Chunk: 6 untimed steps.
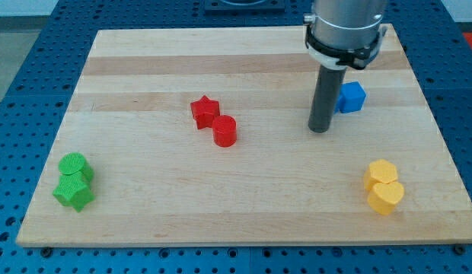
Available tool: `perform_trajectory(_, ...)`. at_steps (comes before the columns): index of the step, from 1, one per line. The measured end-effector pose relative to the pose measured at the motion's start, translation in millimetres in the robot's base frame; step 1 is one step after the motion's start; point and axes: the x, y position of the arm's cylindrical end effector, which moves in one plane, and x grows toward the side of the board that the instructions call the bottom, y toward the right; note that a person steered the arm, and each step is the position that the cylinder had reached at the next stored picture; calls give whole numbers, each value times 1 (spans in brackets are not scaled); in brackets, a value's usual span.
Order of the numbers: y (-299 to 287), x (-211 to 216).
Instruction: Separate blue cube and blue triangle
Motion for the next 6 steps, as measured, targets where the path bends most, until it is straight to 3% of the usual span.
perform_trajectory(3,38,18)
perform_trajectory(4,82,17)
perform_trajectory(5,92,2)
perform_trajectory(6,59,-46)
